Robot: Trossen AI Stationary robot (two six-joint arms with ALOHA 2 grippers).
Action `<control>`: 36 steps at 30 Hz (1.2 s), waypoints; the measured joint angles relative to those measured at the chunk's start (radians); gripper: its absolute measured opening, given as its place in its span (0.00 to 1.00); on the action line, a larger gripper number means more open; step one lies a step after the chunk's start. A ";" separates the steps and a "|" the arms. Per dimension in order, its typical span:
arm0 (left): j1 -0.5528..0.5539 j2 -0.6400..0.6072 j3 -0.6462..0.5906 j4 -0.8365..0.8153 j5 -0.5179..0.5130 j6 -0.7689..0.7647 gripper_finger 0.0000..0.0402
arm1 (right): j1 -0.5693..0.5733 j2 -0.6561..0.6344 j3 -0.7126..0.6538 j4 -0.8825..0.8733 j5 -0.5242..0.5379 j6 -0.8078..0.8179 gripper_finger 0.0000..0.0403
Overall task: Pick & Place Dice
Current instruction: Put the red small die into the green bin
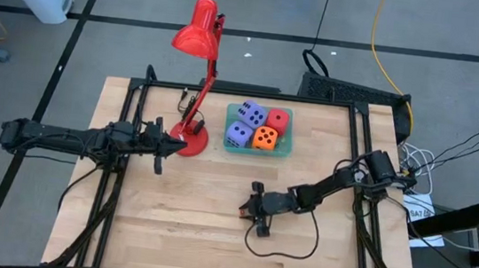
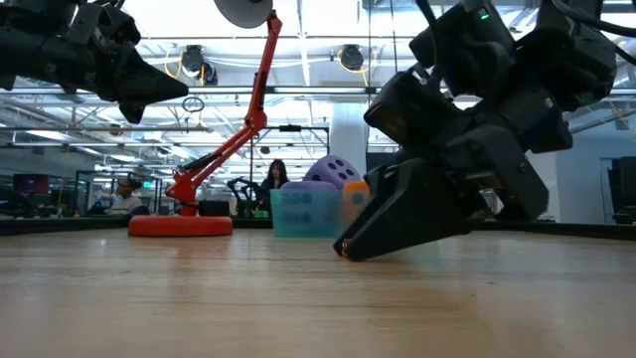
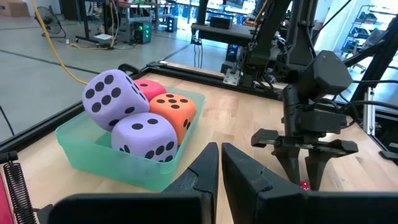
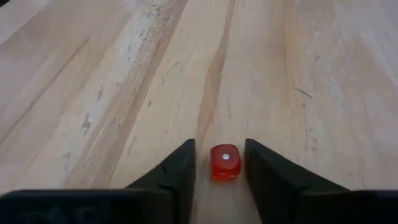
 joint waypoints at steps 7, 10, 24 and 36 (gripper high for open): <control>0.000 0.000 0.000 0.000 0.000 0.001 0.08 | -0.012 0.000 0.000 0.007 0.002 -0.002 0.10; 0.000 0.000 0.000 0.000 0.000 0.001 0.08 | -0.012 -0.018 -0.001 0.004 0.001 -0.008 0.10; 0.000 0.000 0.000 -0.005 0.000 0.002 0.08 | -0.046 -0.502 -0.018 -0.161 0.002 -0.090 0.11; 0.000 0.000 0.000 -0.007 0.000 0.002 0.08 | -0.189 -1.150 -0.287 -0.181 -0.069 -0.019 0.11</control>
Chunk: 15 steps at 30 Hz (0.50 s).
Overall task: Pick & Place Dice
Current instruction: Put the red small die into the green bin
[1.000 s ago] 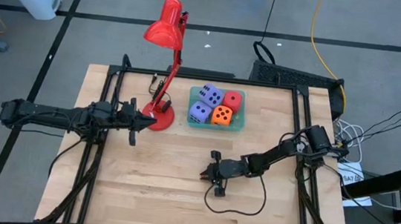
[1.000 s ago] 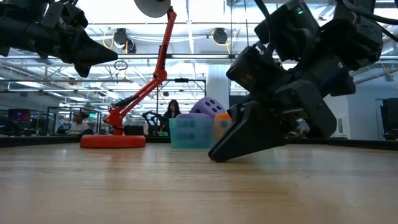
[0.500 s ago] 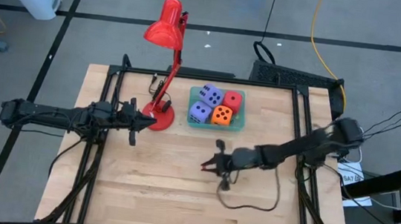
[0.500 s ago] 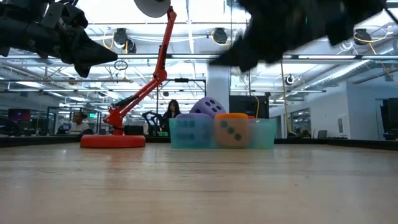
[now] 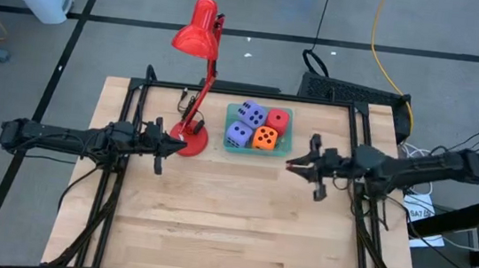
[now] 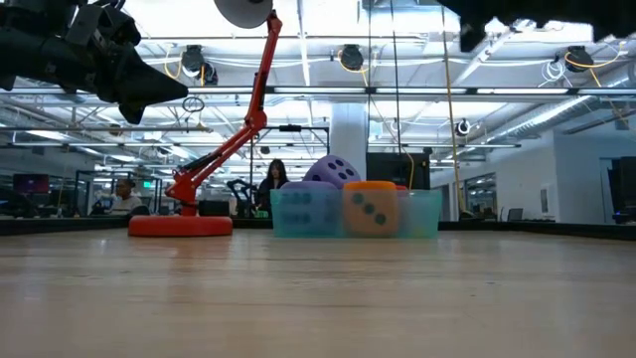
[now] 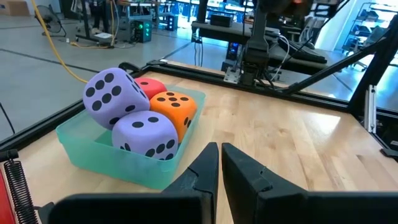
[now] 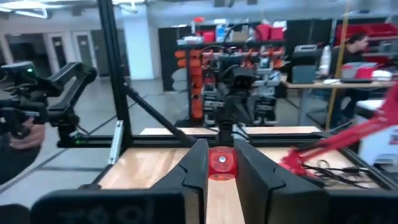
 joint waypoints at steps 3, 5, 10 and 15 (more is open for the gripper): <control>0.000 0.000 0.000 0.000 0.000 0.000 0.08 | -0.003 -0.076 -0.086 0.021 0.053 0.009 0.11; 0.000 0.000 0.000 0.000 0.000 0.000 0.08 | -0.004 -0.099 -0.137 0.046 0.081 0.017 0.12; 0.000 0.000 0.000 0.000 -0.007 0.000 0.08 | -0.004 -0.128 -0.218 0.108 0.101 0.016 0.12; 0.000 0.000 0.000 0.000 -0.008 -0.005 0.08 | -0.021 -0.163 -0.246 0.116 0.102 0.017 0.13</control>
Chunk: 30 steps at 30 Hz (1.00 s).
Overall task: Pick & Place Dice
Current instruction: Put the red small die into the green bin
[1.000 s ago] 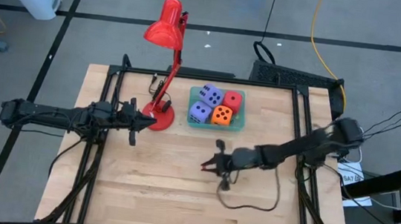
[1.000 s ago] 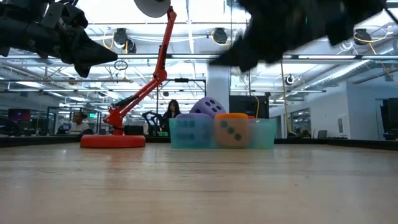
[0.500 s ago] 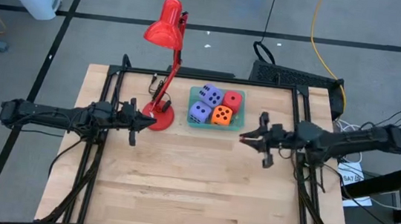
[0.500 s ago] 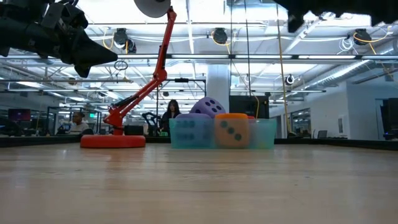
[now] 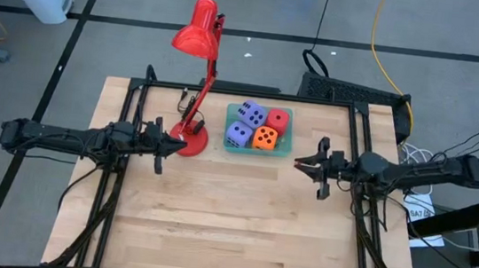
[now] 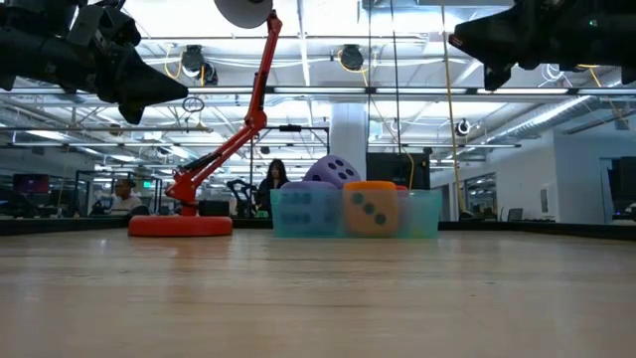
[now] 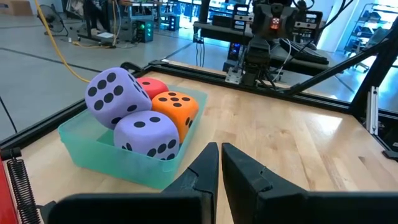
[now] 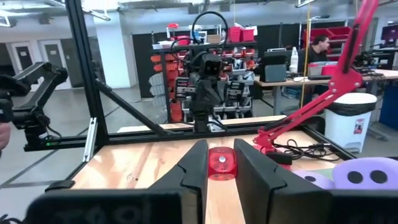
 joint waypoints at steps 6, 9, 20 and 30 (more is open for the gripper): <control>0.000 0.000 0.000 0.000 -0.001 0.003 0.08 | -0.014 -0.010 -0.005 -0.047 -0.003 0.007 0.13; 0.000 0.000 0.000 0.012 -0.001 0.008 0.08 | -0.022 -0.002 -0.005 -0.061 -0.003 0.021 0.13; 0.000 0.000 -0.001 0.148 0.000 0.091 0.08 | -0.054 0.002 -0.005 -0.094 -0.004 0.046 0.13; 0.000 0.000 -0.001 0.145 -0.001 0.119 0.08 | -0.092 0.002 -0.005 -0.139 -0.007 0.060 0.13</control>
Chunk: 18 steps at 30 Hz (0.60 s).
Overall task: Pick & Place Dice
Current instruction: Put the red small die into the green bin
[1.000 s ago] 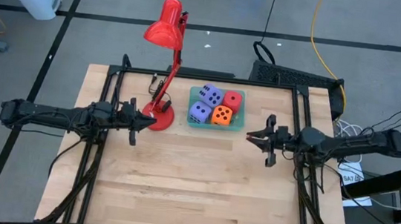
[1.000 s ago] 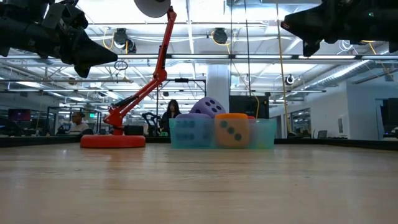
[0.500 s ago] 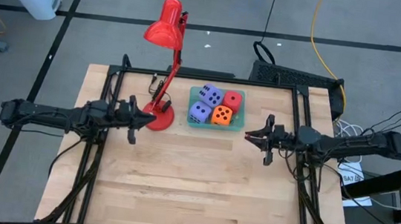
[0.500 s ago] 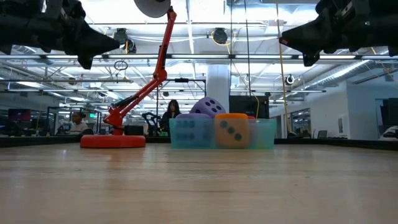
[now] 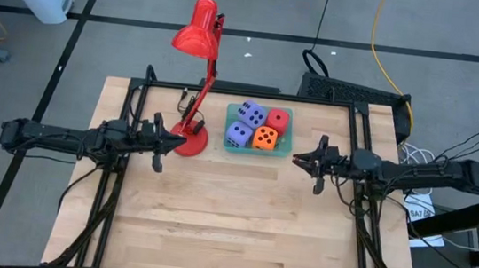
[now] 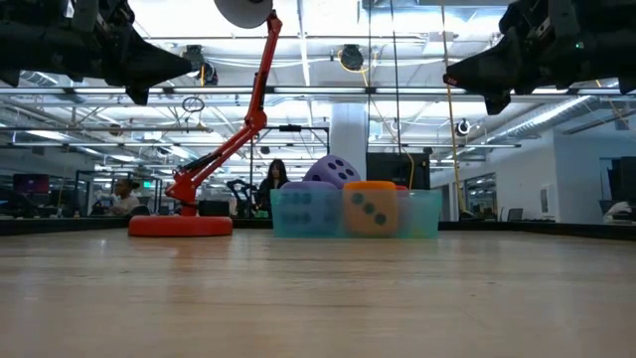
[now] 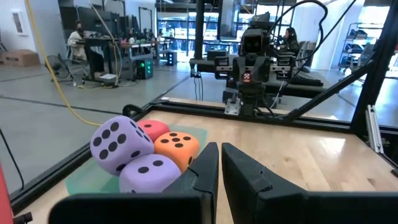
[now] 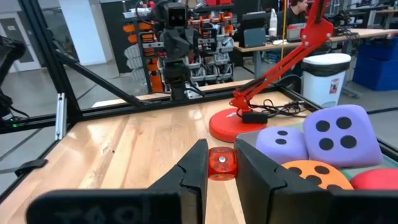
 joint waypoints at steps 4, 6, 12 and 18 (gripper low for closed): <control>0.000 0.000 0.000 -0.002 0.000 -0.007 0.08 | -0.005 0.000 0.000 -0.002 0.000 0.002 0.13; 0.000 0.000 0.000 -0.002 0.000 -0.008 0.08 | -0.005 0.000 0.000 -0.003 0.000 0.015 0.13; 0.000 0.000 0.000 -0.002 0.000 -0.035 0.08 | -0.005 0.000 0.000 -0.004 0.000 0.021 0.13; 0.000 0.000 0.000 -0.003 -0.012 -0.068 0.08 | -0.001 -0.011 0.000 -0.004 0.000 -0.008 0.13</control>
